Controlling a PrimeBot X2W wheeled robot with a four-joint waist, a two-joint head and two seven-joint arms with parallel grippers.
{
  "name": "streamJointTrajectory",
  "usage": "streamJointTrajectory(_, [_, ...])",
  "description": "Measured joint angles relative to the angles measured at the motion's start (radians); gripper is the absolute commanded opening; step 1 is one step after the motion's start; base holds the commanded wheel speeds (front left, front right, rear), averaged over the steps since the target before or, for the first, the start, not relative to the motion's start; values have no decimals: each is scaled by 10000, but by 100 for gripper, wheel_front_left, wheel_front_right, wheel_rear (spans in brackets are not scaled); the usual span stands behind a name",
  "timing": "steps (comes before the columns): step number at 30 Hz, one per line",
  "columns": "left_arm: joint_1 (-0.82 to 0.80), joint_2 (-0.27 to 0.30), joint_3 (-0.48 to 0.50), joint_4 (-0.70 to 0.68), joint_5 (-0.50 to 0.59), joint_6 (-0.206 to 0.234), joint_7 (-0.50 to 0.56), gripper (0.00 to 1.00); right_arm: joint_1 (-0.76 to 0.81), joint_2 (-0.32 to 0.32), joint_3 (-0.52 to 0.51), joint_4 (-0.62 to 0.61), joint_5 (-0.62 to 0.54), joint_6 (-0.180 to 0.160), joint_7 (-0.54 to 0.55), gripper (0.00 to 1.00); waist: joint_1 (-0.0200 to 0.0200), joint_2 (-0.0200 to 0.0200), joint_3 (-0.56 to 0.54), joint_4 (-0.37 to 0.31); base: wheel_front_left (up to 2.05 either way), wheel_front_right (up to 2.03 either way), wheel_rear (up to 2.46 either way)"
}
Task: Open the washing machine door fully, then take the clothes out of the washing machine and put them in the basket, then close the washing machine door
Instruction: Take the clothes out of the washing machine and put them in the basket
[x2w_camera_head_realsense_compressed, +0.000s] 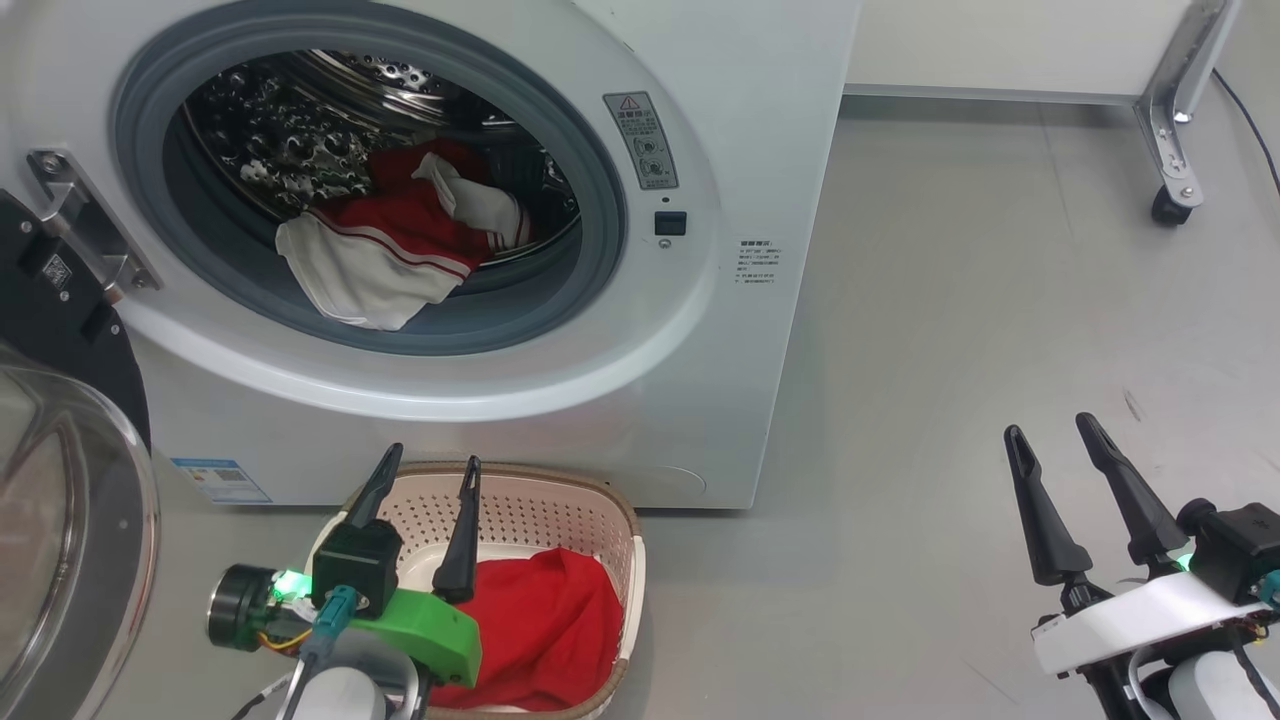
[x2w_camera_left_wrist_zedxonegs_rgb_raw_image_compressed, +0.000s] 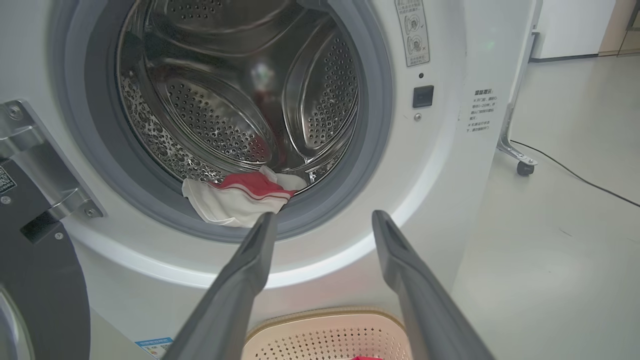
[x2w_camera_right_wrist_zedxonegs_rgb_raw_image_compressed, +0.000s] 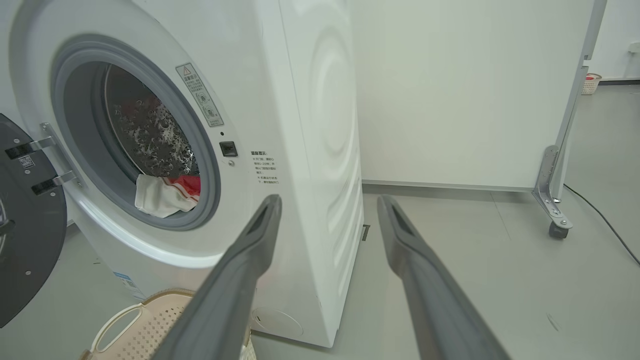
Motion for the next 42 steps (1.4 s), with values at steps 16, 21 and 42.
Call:
streamJointTrajectory(16, [728, 29, 0, -1350, 180, 318, 0, 100, 161, 98, -79, -59, -79, 0, 0, 100, 0, 1, -50, -31, 0, 0, 0])
streamJointTrajectory(21, [815, 33, 4, -1578, 242, 355, 0, 100, 172, 111, -79, -75, -88, 0, 0, 100, 0, 0, -56, -53, 0, 0, 0])
streamJointTrajectory(42, [1271, 56, -121, -1954, 330, 443, 0, 100, 176, 159, -40, -96, -161, 0, 0, 100, 0, 0, -48, -149, 0, 0, 0])
